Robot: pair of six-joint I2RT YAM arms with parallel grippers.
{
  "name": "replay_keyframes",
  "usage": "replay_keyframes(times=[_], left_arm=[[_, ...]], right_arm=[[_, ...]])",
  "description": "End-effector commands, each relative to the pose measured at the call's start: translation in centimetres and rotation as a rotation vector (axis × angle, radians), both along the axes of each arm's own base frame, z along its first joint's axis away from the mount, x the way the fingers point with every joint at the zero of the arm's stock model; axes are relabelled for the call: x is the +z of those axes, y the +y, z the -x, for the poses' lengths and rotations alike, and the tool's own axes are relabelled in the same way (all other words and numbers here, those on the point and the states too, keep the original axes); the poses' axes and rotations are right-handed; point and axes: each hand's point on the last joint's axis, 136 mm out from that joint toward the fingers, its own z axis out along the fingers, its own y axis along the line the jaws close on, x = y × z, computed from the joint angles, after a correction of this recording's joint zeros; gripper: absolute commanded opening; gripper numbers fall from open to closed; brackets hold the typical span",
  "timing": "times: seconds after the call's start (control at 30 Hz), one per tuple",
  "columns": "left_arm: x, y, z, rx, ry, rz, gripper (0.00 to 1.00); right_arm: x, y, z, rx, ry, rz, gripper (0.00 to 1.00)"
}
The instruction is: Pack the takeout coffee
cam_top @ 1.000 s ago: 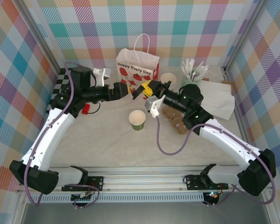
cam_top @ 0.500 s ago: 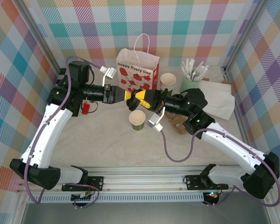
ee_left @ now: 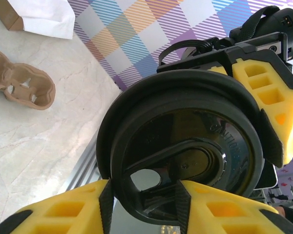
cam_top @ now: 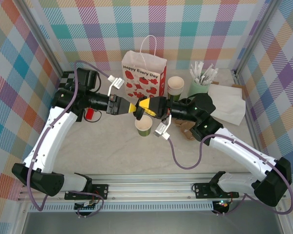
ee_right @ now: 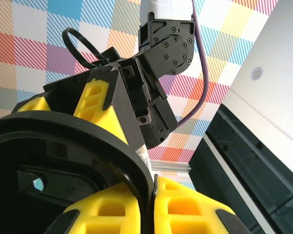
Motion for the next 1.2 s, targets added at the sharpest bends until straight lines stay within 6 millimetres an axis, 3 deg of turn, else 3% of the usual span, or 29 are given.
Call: replay_keyframes(times=[0.0,0.17,0.33,0.57,0.73,1.17], left_arm=[[0.6,-0.1,0.3,-0.040,0.007,0.053,0.42],[0.6,0.1,0.4,-0.063,0.008,0.064,0.37],[0.6,1.8,-0.6,-0.042,0.055,0.117,0.36],[1.4,2.0,0.0,-0.058,0.067,0.143,0.36],[0.4,2.3,0.8,-0.039,0.072,0.108,0.42],[-0.4,2.3,0.8,-0.030,0.091,0.099,0.42]], right_arm=[[0.7,0.5,0.9,0.045,-0.029,-0.016,0.00],[0.9,0.7,1.4,0.062,-0.025,-0.030,0.00],[1.6,0.4,1.7,0.066,-0.030,-0.047,0.00],[1.2,0.6,1.4,0.053,-0.033,-0.026,0.00],[1.6,1.1,0.9,0.053,-0.053,-0.032,0.00],[2.0,2.2,1.1,0.101,-0.074,-0.033,0.00]])
